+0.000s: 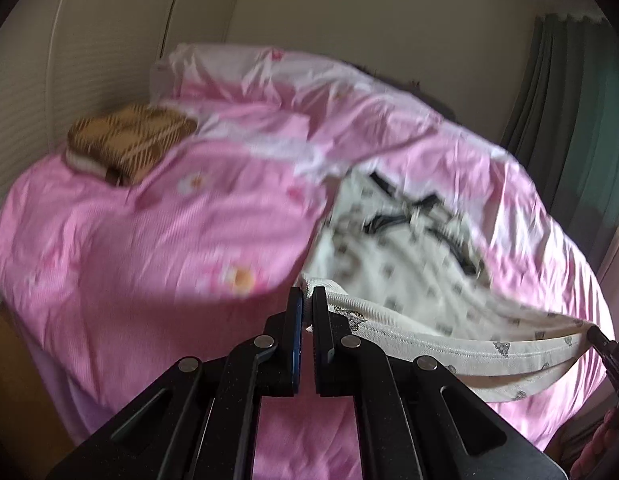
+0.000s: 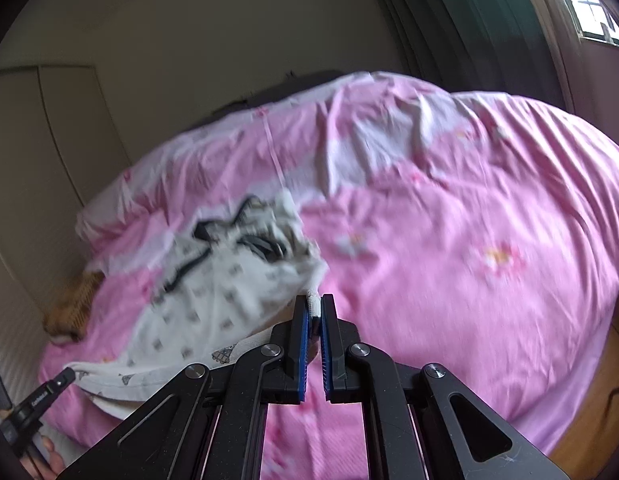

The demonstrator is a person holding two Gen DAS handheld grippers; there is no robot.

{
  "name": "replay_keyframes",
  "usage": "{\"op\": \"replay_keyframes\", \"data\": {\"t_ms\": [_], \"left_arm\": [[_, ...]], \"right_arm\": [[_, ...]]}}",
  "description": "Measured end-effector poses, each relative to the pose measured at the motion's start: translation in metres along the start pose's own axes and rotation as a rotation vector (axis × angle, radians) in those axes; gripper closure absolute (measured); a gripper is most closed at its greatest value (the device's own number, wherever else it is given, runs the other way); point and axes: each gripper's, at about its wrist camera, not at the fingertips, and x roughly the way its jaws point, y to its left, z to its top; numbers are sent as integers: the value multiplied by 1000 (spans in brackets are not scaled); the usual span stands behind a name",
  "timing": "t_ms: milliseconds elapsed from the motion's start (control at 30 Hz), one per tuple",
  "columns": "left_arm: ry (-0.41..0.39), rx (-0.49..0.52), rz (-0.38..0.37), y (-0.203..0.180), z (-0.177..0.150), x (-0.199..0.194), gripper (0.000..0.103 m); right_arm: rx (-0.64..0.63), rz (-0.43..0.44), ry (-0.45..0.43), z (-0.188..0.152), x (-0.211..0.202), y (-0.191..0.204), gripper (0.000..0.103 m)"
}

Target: Fold small clothes

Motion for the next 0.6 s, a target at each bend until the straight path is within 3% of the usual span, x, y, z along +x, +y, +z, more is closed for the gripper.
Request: {"op": "replay_keyframes", "data": {"t_ms": [200,300,433,600], "left_arm": [[-69,-37,-19,-17,67,32,97],[-85,-49,-21,-26,97,58,97],[-98,-59,-13,-37,136,106,97],[-51,-80,11,-42,167,191,97]], "right_arm": [[15,18,-44,48,31,17,96],[45,23,-41,77,66,25,97],[69,27,-21,105,119,33,96],[60,11,27,129,200,42,97]]}}
